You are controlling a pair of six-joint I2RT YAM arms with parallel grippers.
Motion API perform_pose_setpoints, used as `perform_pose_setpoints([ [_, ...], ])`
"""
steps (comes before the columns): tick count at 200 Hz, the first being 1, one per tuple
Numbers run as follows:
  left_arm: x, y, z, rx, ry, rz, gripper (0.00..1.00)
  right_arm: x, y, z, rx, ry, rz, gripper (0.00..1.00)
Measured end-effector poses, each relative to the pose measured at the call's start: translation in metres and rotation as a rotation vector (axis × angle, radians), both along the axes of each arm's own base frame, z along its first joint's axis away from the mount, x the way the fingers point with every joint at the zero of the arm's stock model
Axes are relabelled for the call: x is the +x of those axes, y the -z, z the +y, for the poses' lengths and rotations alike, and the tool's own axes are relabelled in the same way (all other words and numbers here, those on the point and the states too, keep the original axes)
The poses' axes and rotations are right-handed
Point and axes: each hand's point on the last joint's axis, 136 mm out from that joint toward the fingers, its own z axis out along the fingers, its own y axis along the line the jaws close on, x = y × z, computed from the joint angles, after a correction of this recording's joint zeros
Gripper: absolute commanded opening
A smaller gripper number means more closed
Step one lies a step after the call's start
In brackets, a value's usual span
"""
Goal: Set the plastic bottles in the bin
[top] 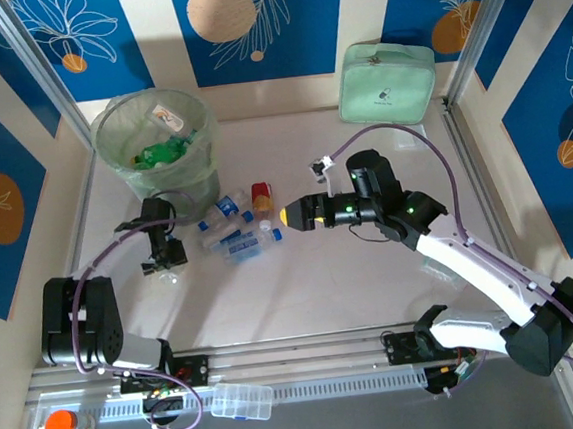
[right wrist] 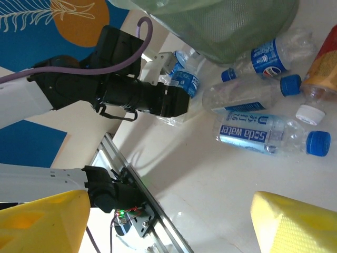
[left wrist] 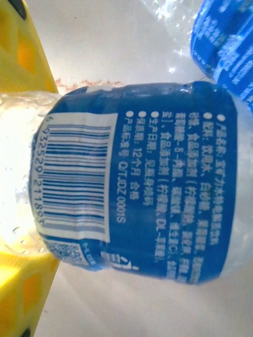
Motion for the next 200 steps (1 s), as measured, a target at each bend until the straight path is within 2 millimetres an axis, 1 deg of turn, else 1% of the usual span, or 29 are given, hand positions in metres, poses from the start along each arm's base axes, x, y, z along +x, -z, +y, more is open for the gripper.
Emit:
perform_pose_setpoints([
  [34, 0.001, -0.001, -0.002, -0.014, 0.003, -0.004, 0.47, 0.002, -0.003, -0.002, -0.003, 0.004, -0.014, 0.78],
  [53, -0.001, -0.006, -0.005, -0.037, 0.006, -0.015, 0.46, 0.003, -0.001, -0.003, -0.008, 0.01, -0.011, 0.78],
  [98, -0.007, -0.033, -0.015, -0.118, -0.033, -0.09, 0.43, 0.005, -0.001, -0.004, -0.021, 0.021, -0.009, 0.78],
  [123, -0.014, -0.047, -0.023, -0.187, -0.08, -0.122, 0.37, 0.008, -0.008, -0.002, -0.016, 0.031, -0.016, 0.78],
  [131, -0.017, -0.051, -0.025, -0.209, -0.097, -0.126, 0.34, 0.009, -0.01, -0.001, -0.016, 0.035, -0.017, 0.78],
  [147, -0.026, -0.06, -0.029, -0.246, -0.124, -0.139, 0.34, 0.009, -0.013, 0.001, -0.019, 0.043, -0.016, 0.78],
  [172, -0.042, -0.083, -0.036, -0.285, -0.139, -0.181, 0.32, 0.007, -0.016, 0.005, -0.036, 0.063, -0.006, 0.78],
  [188, -0.049, -0.1, -0.047, -0.307, -0.115, -0.215, 0.31, 0.005, -0.017, 0.005, -0.046, 0.079, 0.008, 0.78],
  [200, -0.054, -0.108, -0.056, -0.33, -0.092, -0.233, 0.31, 0.003, -0.016, 0.005, -0.055, 0.099, 0.025, 0.78],
])
